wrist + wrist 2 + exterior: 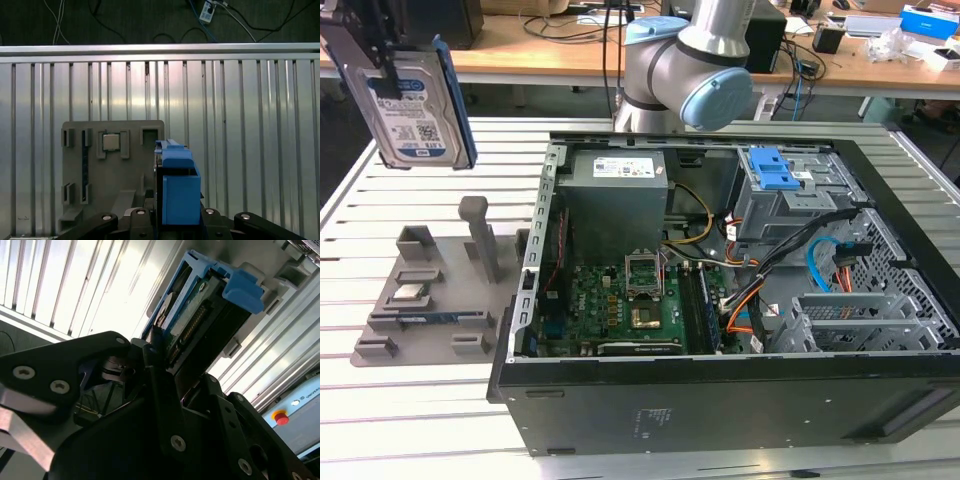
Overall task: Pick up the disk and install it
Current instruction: 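Pick up the disk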
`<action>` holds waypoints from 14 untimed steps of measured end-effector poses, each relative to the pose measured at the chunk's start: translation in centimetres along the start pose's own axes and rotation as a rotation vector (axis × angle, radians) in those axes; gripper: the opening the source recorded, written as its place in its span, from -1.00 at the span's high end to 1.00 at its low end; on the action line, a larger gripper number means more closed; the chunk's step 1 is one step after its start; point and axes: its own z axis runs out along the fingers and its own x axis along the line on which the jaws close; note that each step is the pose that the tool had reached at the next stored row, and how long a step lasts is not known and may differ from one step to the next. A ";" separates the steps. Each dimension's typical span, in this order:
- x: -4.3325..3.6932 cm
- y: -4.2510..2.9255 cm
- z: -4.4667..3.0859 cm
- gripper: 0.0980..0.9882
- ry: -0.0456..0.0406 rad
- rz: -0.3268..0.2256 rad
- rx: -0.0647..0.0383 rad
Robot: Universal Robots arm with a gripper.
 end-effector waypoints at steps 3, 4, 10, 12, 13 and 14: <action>-0.08 -0.02 -0.62 0.41 0.0000 0.000 -0.001; -0.10 -0.03 -0.79 0.41 0.0000 0.000 -0.001; -0.27 -0.05 -2.28 0.41 0.0001 0.000 -0.002; -0.30 -0.05 -2.58 0.41 0.0000 0.000 -0.002; -0.33 -0.06 -2.77 0.41 0.0001 0.000 -0.002; -0.34 -0.06 -2.93 0.41 0.0001 0.000 -0.002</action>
